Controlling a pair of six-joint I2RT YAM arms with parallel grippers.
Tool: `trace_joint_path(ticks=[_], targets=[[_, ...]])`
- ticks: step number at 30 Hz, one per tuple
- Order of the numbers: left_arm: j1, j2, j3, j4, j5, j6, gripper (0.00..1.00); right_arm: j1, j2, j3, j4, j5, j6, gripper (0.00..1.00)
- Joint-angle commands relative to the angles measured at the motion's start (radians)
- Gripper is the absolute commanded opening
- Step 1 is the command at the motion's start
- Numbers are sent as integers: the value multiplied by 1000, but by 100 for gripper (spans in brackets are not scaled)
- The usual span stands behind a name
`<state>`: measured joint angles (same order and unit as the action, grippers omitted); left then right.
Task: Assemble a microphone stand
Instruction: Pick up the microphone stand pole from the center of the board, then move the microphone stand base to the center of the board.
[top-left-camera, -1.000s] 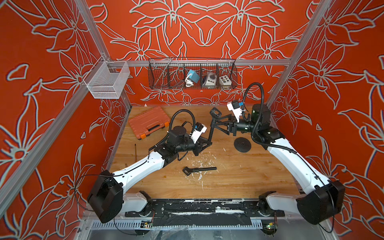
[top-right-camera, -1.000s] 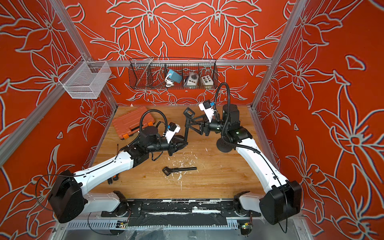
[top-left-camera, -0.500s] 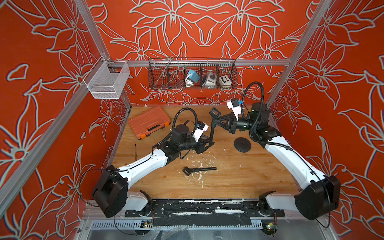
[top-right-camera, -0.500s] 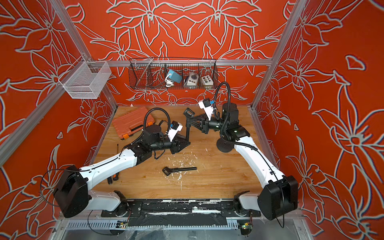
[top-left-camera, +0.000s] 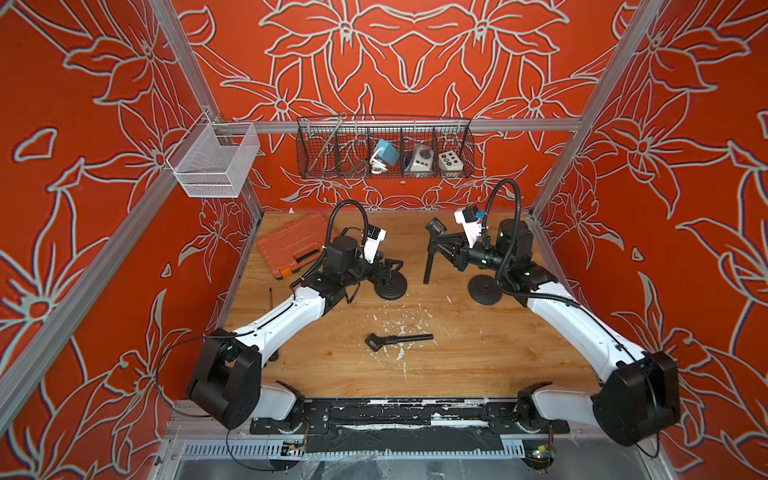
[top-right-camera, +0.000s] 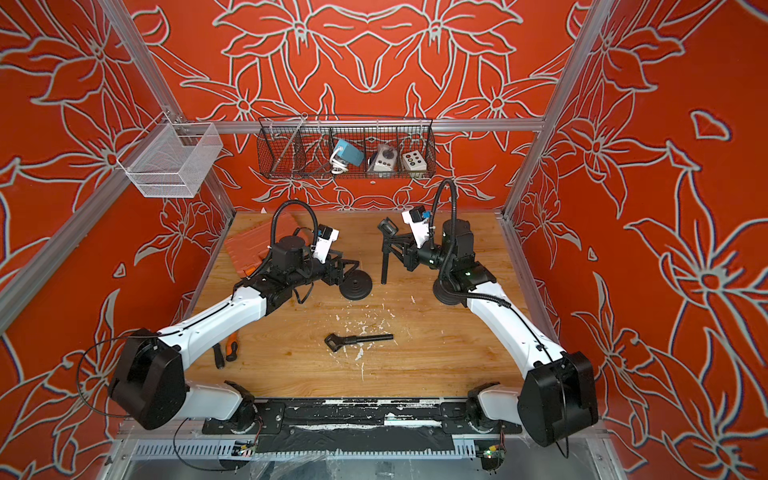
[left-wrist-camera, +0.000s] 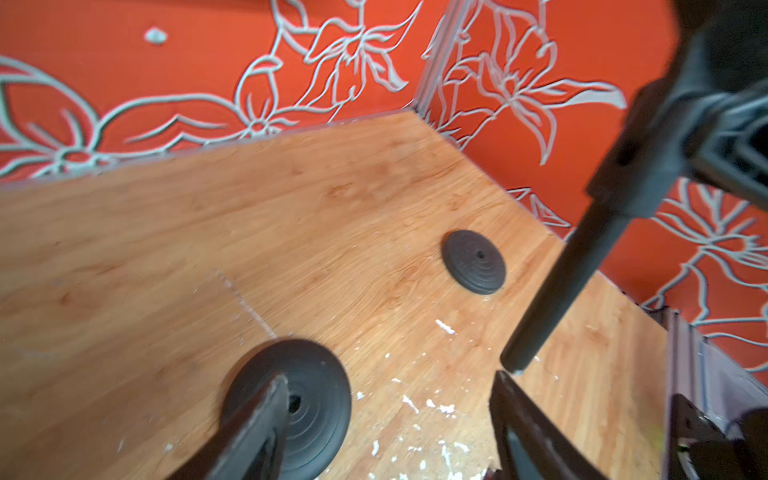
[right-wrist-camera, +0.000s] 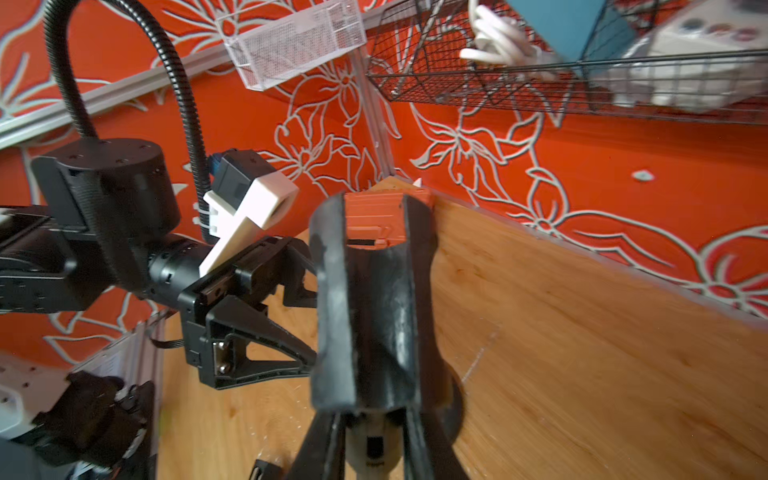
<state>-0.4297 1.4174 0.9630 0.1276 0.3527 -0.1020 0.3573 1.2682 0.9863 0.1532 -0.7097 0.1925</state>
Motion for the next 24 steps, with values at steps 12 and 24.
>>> trace_joint_path(ticks=[12, 24], targets=[[101, 370, 329, -352, -18, -22, 88, -4, -47, -121, 102, 89, -37, 0], [184, 536, 445, -460, 167, -59, 84, -4, -9, -158, 159, 40, -56, 0]])
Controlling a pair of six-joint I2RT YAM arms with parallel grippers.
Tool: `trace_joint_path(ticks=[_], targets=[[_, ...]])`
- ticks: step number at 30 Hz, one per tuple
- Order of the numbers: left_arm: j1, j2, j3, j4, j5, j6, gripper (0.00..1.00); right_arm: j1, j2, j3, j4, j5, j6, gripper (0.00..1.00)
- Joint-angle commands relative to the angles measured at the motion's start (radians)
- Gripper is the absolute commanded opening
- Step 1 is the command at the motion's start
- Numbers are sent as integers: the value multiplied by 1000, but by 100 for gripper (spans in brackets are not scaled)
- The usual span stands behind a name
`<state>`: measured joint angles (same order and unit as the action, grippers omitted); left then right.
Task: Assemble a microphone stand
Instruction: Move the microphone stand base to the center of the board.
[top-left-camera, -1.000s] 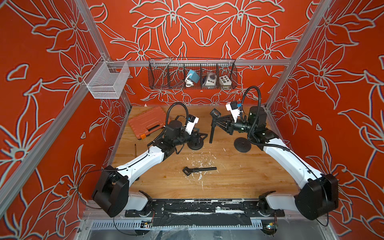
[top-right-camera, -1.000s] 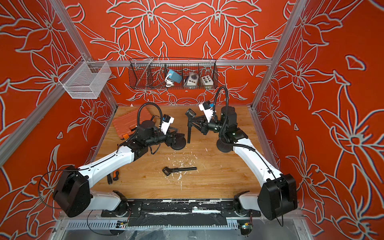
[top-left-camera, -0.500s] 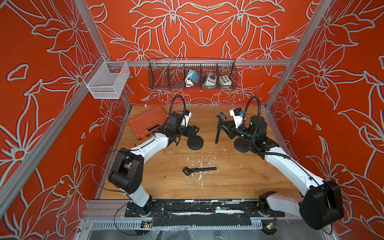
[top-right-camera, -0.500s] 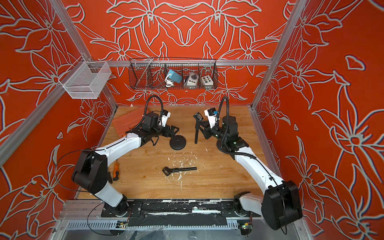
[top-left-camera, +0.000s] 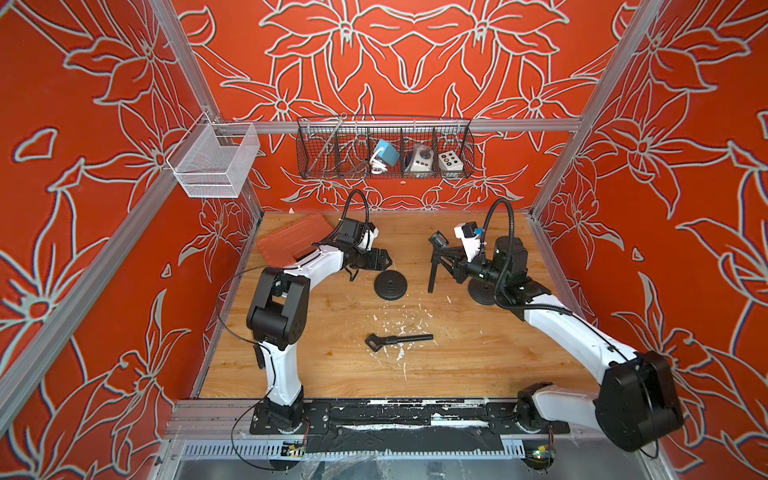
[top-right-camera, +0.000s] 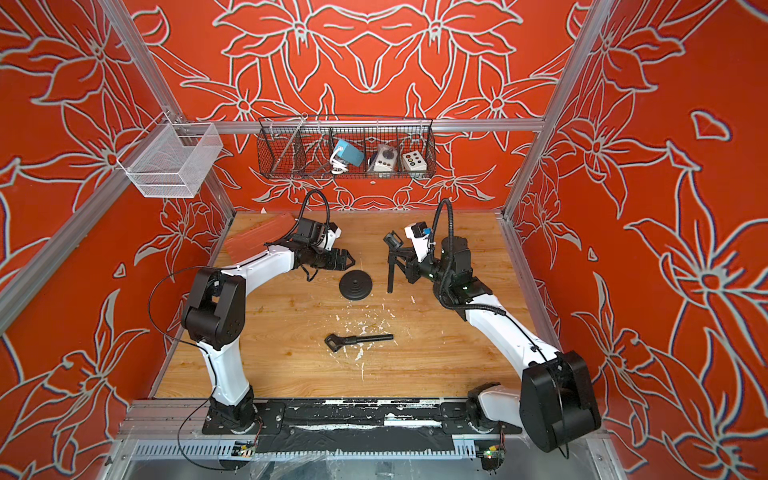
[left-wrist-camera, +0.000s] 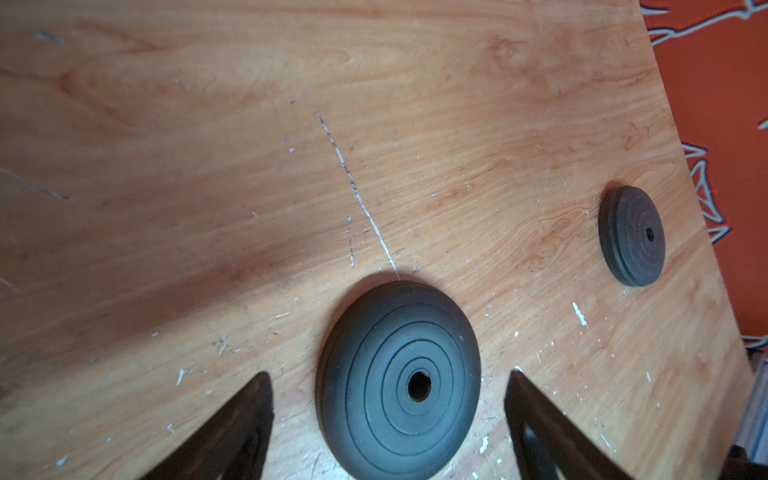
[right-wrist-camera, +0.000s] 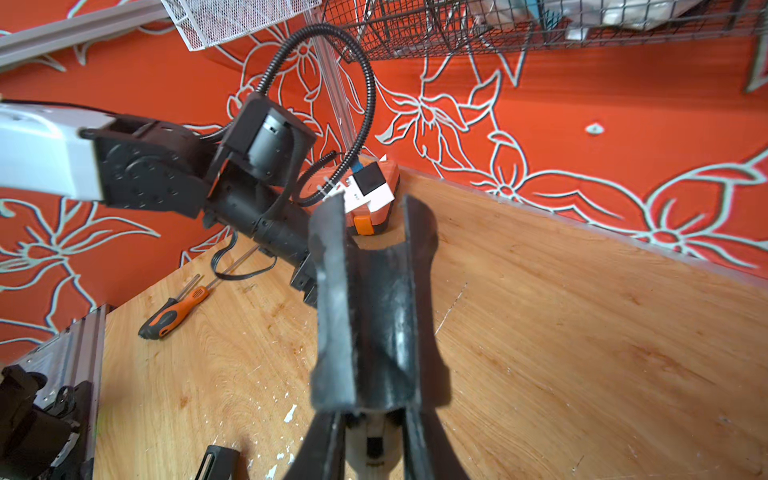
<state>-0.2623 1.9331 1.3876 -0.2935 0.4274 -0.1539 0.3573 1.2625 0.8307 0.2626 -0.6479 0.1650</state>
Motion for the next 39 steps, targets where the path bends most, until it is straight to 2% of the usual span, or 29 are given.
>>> trace_joint_path(ticks=[1, 6, 10, 16, 22, 28, 35, 39], targets=[[18, 21, 21, -34, 108, -3, 83, -4, -5, -4, 41, -15, -32, 0], [19, 42, 44, -93, 126, 28, 73, -4, -13, -15, 32, -2, -40, 0], [9, 25, -22, -63, 101, 27, 67, -4, -21, -19, 20, -2, -50, 0], [-10, 59, -4, -84, -4, 66, 69, -4, -30, -41, 44, -18, -27, 0], [-14, 88, 18, -111, -27, 109, 69, -4, -35, -56, 50, -16, -23, 0], [-31, 92, -24, -62, 27, 126, 67, -5, -29, -53, 56, -25, -24, 0], [-72, 132, 26, -122, -36, 185, 60, -4, -23, -73, 70, -11, -17, 0], [-105, 122, -5, -129, -64, 212, 56, -7, -20, -74, 64, -6, -31, 0]])
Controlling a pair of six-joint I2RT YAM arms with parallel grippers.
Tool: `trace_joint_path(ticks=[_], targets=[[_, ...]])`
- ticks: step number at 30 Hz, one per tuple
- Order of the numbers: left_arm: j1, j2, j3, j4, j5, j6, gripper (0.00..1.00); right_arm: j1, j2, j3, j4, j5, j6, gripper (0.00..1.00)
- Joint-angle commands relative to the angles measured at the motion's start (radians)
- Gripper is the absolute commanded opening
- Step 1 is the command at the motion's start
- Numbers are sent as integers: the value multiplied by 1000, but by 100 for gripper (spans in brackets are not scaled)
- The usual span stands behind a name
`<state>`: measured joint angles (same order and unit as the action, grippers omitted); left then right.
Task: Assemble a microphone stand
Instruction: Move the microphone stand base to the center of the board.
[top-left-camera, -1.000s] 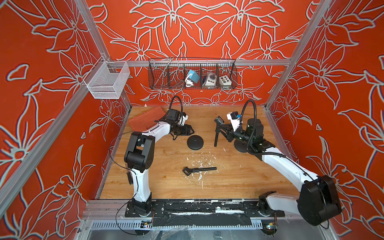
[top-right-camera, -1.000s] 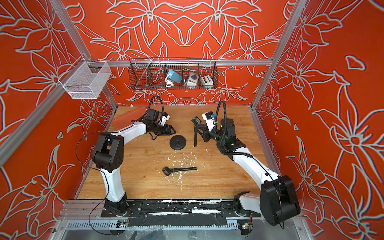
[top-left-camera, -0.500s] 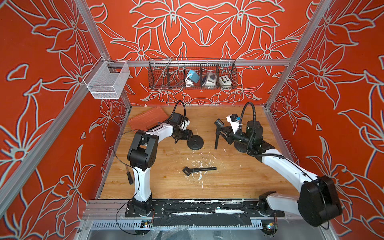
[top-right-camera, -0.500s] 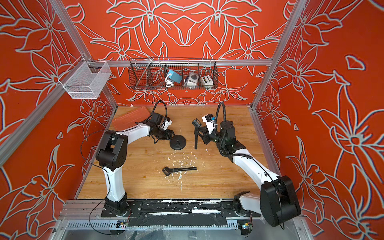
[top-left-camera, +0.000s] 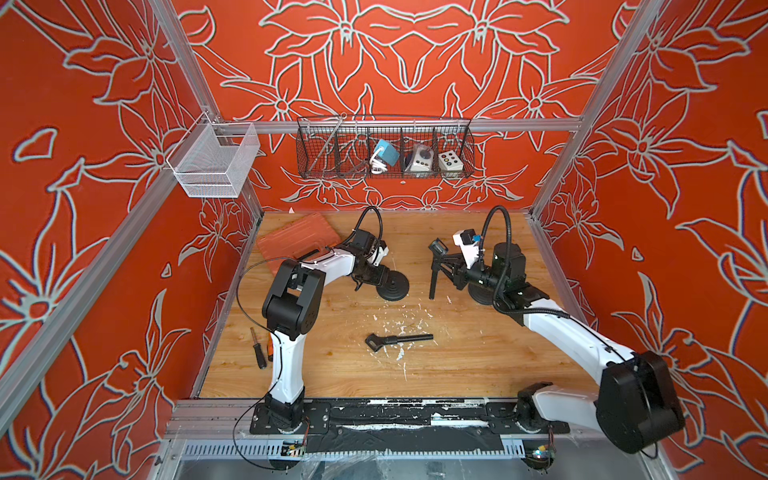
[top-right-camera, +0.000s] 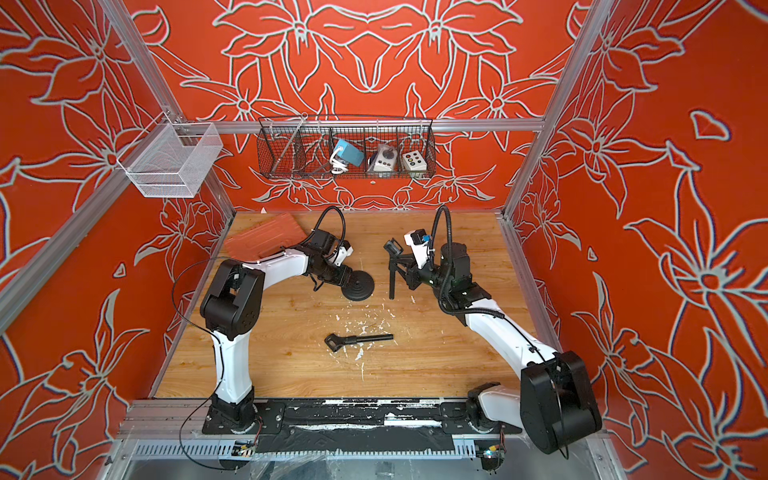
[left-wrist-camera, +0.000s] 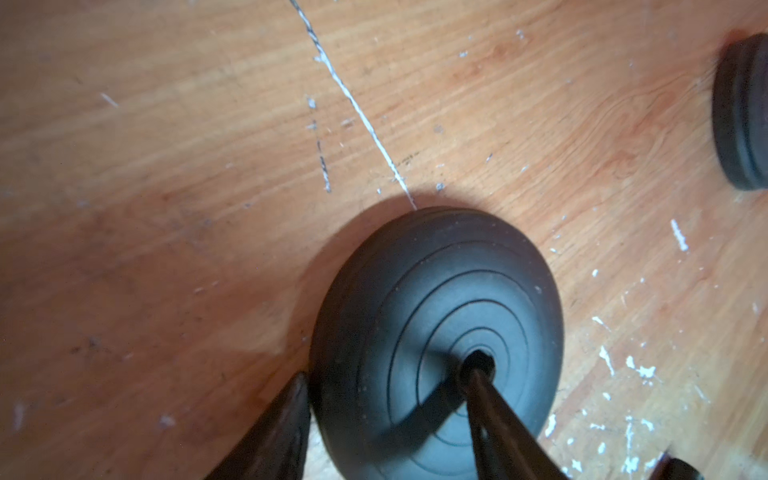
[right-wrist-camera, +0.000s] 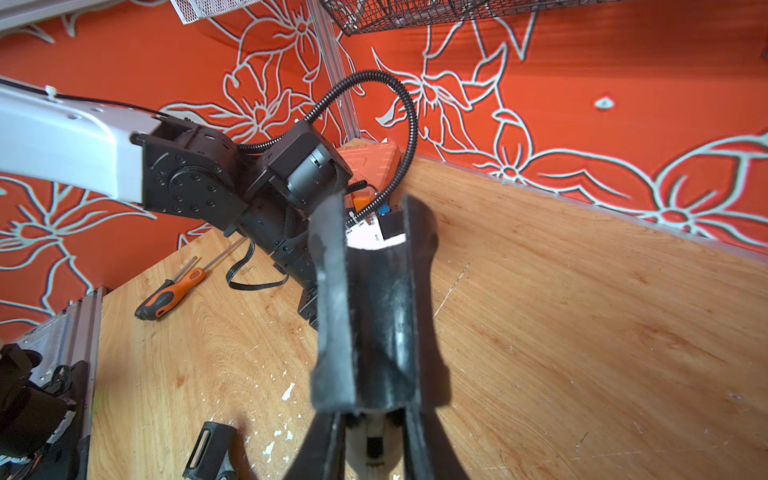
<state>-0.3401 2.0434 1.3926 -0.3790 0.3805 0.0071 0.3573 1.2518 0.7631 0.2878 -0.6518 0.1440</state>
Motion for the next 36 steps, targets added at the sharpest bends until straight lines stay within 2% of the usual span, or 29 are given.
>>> trace_joint_path(ticks=[1, 4, 11, 17, 22, 26, 29, 36], targets=[[-38, 8, -19, -44, -23, 58, 56, -7, -10, -7, 37, 0, -17, 0], [-71, 0, -43, -37, -36, 77, 56, -6, -12, -12, 46, 7, -45, 0], [-129, -17, -82, 7, -7, 74, 54, -6, 0, -70, 217, 20, -40, 0], [-149, -75, -132, 97, 124, 12, 51, -6, 19, -155, 398, 15, 3, 0], [-123, -218, -225, 150, 119, -12, 50, -5, 46, -167, 432, -14, 18, 0], [-112, -392, -394, 291, 105, -96, 64, -4, 68, -180, 505, -78, 24, 0], [-112, -487, -489, 370, 86, -154, 67, -3, 81, -200, 548, -90, 17, 0], [-112, -581, -610, 511, 46, -218, 66, 7, 156, -214, 650, -102, 51, 0]])
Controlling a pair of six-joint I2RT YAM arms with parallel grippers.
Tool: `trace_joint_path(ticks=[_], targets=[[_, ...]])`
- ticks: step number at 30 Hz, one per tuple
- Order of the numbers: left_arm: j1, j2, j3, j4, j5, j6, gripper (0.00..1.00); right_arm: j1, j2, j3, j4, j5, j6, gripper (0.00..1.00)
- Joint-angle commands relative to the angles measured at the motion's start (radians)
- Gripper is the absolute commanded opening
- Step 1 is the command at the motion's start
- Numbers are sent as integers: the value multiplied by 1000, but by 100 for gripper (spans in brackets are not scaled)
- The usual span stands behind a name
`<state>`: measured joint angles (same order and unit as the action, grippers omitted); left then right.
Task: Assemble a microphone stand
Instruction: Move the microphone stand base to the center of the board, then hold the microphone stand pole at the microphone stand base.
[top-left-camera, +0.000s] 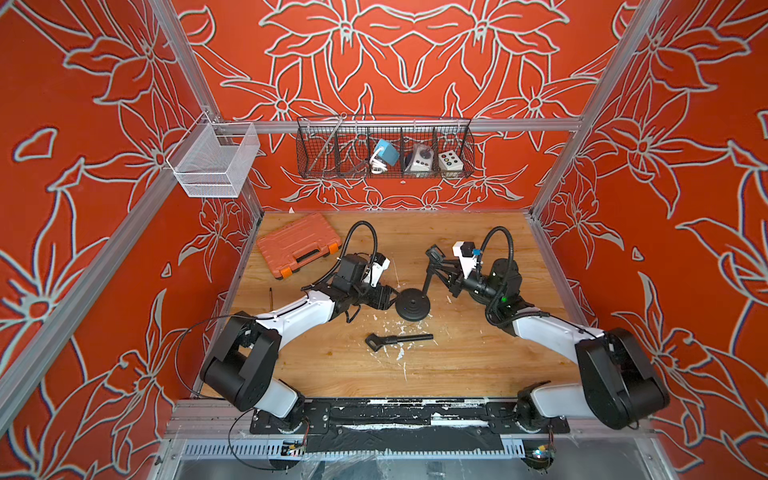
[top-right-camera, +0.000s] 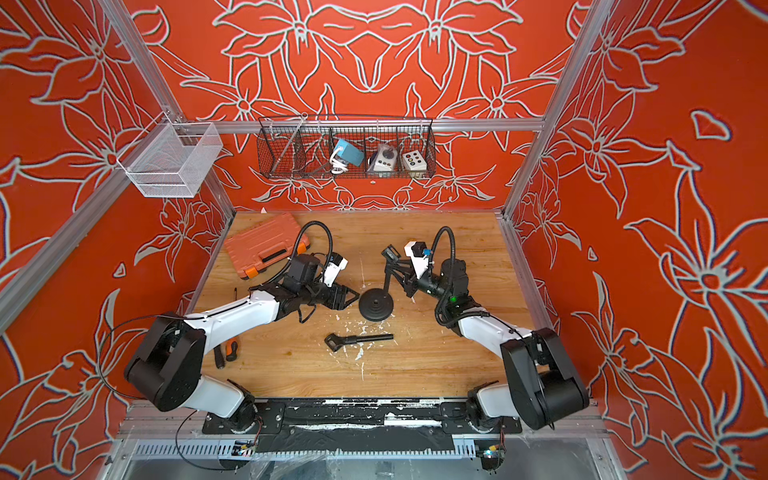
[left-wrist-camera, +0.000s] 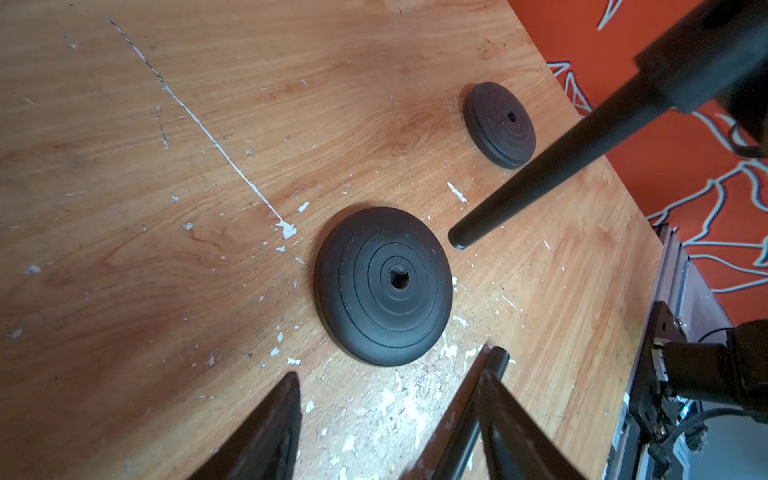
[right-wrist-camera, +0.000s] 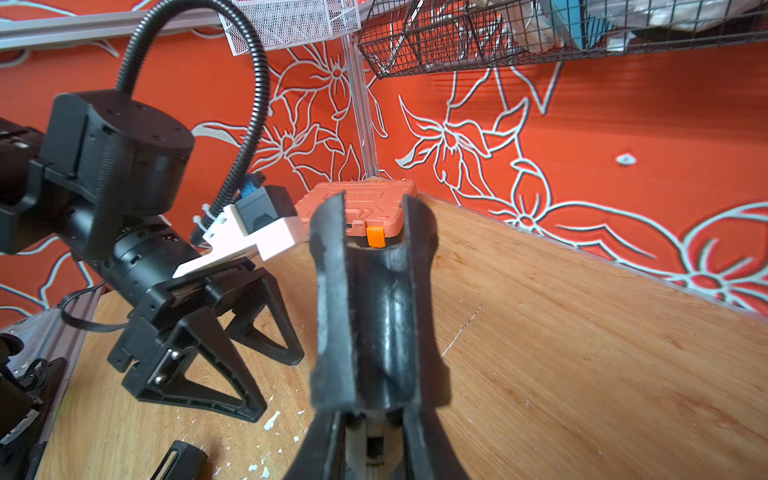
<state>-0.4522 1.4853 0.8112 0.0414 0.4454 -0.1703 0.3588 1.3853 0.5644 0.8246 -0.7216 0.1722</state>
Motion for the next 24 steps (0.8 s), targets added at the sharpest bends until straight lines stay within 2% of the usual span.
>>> trace_joint_path(ticks=[1, 13, 24], targets=[[0, -28, -36, 100, -20, -42, 66, 8, 34, -16, 130, -35, 30, 0], [0, -55, -115, 168, -28, -54, 66, 53, 115, -32, 191, 8, 14, 0], [0, -43, -127, 192, -43, -50, 66, 71, 154, 2, 140, 24, -29, 0]])
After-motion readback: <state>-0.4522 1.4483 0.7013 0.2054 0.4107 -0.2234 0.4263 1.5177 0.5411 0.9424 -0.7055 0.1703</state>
